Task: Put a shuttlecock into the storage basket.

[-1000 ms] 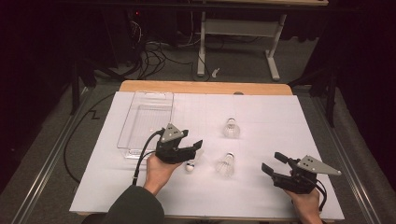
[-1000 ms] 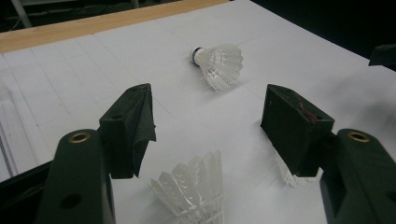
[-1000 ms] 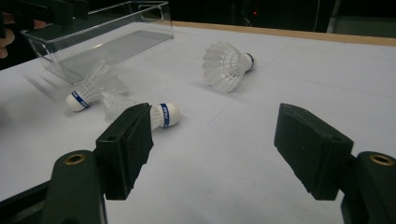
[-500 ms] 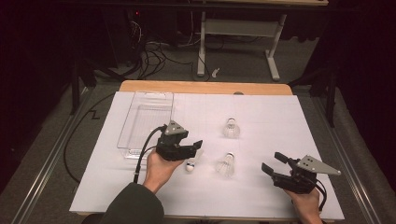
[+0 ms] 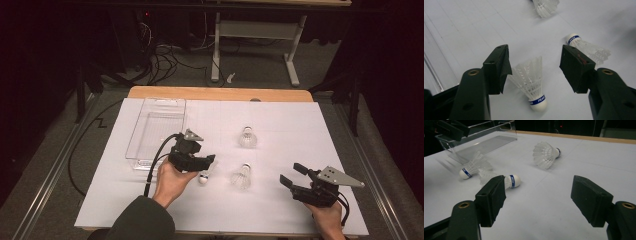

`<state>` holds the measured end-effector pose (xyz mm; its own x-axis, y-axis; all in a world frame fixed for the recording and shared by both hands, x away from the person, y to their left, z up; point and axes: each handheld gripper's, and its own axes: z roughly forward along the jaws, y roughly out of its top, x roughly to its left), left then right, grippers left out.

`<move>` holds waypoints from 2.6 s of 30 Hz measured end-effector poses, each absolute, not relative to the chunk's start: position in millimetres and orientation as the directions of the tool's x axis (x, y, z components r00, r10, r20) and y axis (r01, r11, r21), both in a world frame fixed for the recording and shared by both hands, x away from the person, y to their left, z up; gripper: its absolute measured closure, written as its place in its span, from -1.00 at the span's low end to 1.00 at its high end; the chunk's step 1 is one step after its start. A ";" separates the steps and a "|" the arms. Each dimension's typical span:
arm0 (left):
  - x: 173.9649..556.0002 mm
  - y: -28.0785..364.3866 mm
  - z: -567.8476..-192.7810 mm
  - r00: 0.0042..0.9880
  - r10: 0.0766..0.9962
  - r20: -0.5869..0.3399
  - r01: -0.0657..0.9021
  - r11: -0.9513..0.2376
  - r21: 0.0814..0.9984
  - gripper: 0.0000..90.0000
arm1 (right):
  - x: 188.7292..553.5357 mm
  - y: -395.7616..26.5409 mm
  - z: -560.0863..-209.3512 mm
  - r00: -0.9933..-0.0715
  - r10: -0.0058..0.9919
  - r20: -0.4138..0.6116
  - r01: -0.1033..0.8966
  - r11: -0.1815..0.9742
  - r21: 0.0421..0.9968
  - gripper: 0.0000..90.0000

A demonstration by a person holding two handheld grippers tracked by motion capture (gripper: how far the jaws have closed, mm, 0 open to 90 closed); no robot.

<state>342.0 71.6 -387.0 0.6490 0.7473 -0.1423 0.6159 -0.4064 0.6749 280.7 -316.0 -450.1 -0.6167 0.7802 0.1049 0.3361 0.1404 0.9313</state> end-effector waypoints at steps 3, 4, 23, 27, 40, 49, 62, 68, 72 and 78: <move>340.8 70.8 -386.1 0.649 0.746 -0.147 0.624 -0.412 0.664 -0.08 | 280.7 -316.0 -450.1 -0.614 0.783 0.105 0.338 0.140 0.931 -0.37; 340.4 70.6 -386.1 0.650 0.746 -0.145 0.625 -0.417 0.660 -0.09 | 280.5 -316.0 -450.0 -0.614 0.783 0.102 0.335 0.142 0.931 -0.37; 341.3 68.1 -390.0 0.642 0.749 -0.164 0.671 -0.446 0.593 -0.23 | 280.3 -315.8 -449.8 -0.617 0.780 0.100 0.332 0.143 0.932 -0.37; 342.9 68.1 -392.7 0.635 0.753 -0.172 0.689 -0.452 0.567 -0.26 | 280.3 -315.8 -449.8 -0.619 0.779 0.098 0.329 0.144 0.933 -0.37; 347.6 61.5 -399.8 0.623 0.763 -0.174 0.725 -0.481 0.493 -0.33 | 279.8 -315.6 -449.3 -0.620 0.779 0.090 0.323 0.149 0.935 -0.37; 352.2 56.2 -409.0 0.610 0.773 -0.173 0.750 -0.492 0.443 -0.32 | 279.8 -315.4 -449.3 -0.621 0.778 0.089 0.321 0.150 0.935 -0.37; 357.9 54.8 -424.3 0.584 0.788 -0.197 0.785 -0.485 0.387 -0.29 | 279.9 -315.1 -449.6 -0.624 0.776 0.088 0.323 0.154 0.934 -0.37; 359.3 51.2 -428.7 0.587 0.786 -0.193 0.788 -0.500 0.359 -0.24 | 279.9 -315.0 -449.6 -0.625 0.775 0.087 0.323 0.155 0.934 -0.37; 360.4 49.3 -431.7 0.583 0.789 -0.193 0.793 -0.501 0.346 -0.20 | 279.9 -314.9 -449.6 -0.626 0.775 0.088 0.324 0.155 0.933 -0.37; 362.8 48.9 -435.1 0.581 0.792 -0.188 0.797 -0.506 0.330 -0.13 | 280.3 -315.0 -449.8 -0.627 0.774 0.089 0.326 0.156 0.933 -0.37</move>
<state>362.8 48.9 -435.1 0.5813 0.7915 -0.1885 0.7966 -0.5064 0.3302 280.3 -315.0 -449.8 -0.6266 0.7743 0.0889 0.3255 0.1563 0.9325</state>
